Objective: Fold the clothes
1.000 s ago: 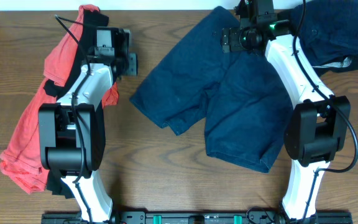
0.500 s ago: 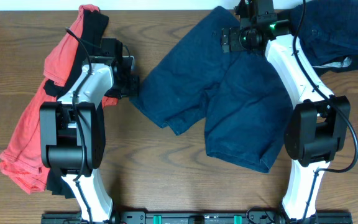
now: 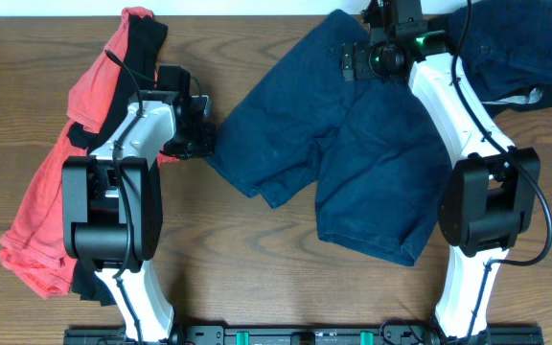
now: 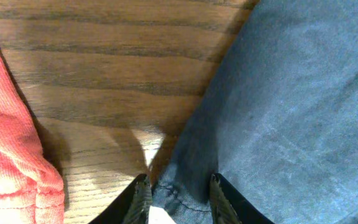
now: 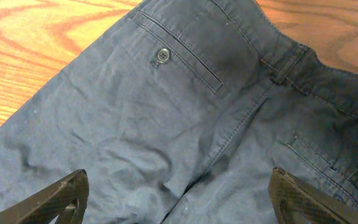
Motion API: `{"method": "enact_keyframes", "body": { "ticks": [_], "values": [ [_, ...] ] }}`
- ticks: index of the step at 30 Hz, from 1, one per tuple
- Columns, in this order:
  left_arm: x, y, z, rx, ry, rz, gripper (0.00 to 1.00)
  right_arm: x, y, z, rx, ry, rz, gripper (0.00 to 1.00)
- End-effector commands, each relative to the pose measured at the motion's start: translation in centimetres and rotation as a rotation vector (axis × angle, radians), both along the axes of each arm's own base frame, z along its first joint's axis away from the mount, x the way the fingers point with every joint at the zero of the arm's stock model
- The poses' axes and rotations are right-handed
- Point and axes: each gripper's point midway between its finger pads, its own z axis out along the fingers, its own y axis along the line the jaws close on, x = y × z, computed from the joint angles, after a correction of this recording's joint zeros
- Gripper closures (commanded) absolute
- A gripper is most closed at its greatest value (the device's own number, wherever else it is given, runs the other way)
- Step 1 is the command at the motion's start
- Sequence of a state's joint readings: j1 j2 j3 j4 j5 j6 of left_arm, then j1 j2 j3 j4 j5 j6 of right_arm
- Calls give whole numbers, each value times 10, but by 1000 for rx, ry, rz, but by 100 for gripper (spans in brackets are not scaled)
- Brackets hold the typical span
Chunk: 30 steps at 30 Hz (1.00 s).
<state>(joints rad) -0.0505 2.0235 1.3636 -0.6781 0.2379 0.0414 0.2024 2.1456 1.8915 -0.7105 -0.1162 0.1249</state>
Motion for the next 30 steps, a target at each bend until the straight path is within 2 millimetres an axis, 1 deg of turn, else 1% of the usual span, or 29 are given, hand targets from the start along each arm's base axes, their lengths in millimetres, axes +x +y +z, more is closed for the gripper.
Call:
{"method": "enact_keyframes", "body": {
  "ticks": [1,2,5,9,11,12,17,22,25,27,30],
  "values": [
    [-11,-3,-11,-11,43,-9,70,2,2,17,11,-34,4,9],
    [-11,-3,-11,-11,43,-10,75,2,2,17,11,-34,4,9],
    [-12,-7,-11,-19,45,-17,81,2,2,17,11,-33,4,9],
    [-15,-17,-10,-39,53,-37,81,2,2,17,11,-33,4,9],
    [-16,-20,-11,-37,55,-45,87,2,2,17,11,-32,4,9],
    [-17,-20,-12,-37,57,-46,93,1,2,16,10,-30,4,9],
    [-13,-18,-12,-29,42,-37,94,0,2,15,9,-21,4,9],
    [-7,-9,-13,22,27,9,94,-1,1,14,8,-16,4,9],
    [8,3,-10,84,-25,44,94,-1,2,14,8,-17,4,9],
    [27,8,-3,100,-94,94,94,0,2,15,9,-22,4,9],
    [56,11,8,71,-205,162,94,2,2,17,11,-34,4,7]
  ]
}}
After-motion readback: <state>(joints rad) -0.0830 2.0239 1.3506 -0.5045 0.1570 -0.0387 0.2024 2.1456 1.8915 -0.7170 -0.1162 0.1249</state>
